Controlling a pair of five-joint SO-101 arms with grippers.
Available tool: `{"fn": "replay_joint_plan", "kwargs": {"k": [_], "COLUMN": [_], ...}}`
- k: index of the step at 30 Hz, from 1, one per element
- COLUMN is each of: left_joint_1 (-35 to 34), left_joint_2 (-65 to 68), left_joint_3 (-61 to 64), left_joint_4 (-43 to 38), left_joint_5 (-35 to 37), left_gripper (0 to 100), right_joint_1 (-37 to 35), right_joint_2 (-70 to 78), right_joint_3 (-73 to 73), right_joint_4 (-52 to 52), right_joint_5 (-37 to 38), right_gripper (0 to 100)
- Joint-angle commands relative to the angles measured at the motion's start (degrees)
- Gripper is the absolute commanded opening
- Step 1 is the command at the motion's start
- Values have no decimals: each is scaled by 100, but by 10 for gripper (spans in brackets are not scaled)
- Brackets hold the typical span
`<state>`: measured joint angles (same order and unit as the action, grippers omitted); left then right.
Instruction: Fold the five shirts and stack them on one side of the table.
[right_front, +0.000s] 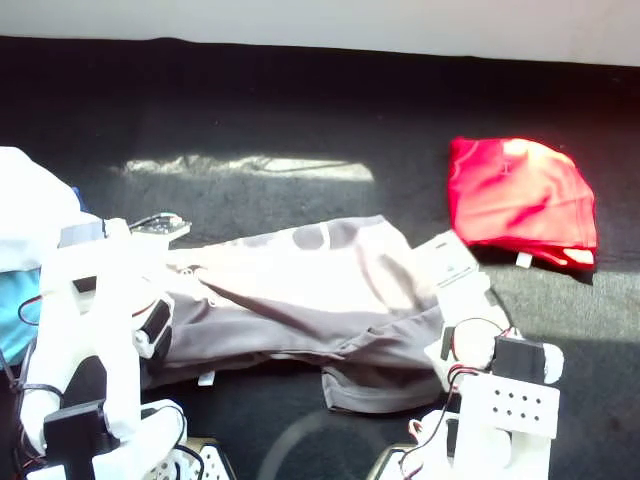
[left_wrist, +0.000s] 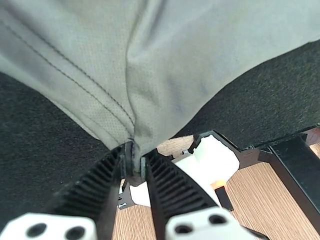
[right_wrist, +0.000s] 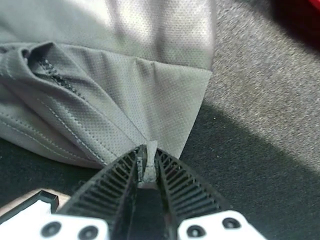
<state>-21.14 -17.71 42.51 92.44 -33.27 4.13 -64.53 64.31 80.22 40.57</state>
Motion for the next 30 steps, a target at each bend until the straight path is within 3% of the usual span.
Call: {"fn": "replay_joint_plan", "kwargs": {"k": [1,4,9,13,19,23,26,27,30], "left_joint_1": [-66,-66,-75,-145,-426,-497,-163,-31,382], "left_joint_2": [-127,-145,-171,-171,-163,-110,-13,92,611], "left_joint_3": [-4,-40,-145,-840,-2360,-2695,-2484,-2431,-2404], "left_joint_4": [-97,-53,44,316,800,774,527,413,62], "left_joint_5": [-44,-44,-44,-44,-35,0,316,492,862], "left_gripper": [10,35,213,198,199,177,1,16,10], "right_joint_1": [66,66,-31,-426,-585,-629,-963,-1077,-1385], "right_joint_2": [-48,-48,-48,-48,-48,13,409,637,1455], "right_joint_3": [110,75,48,-382,-1991,-2791,-2475,-2343,-2202], "right_joint_4": [-233,-207,40,356,435,180,-356,-611,-1279], "right_joint_5": [79,70,70,62,-818,-1336,-1389,-1398,-1802], "right_gripper": [6,26,232,318,318,304,99,3,9]}}
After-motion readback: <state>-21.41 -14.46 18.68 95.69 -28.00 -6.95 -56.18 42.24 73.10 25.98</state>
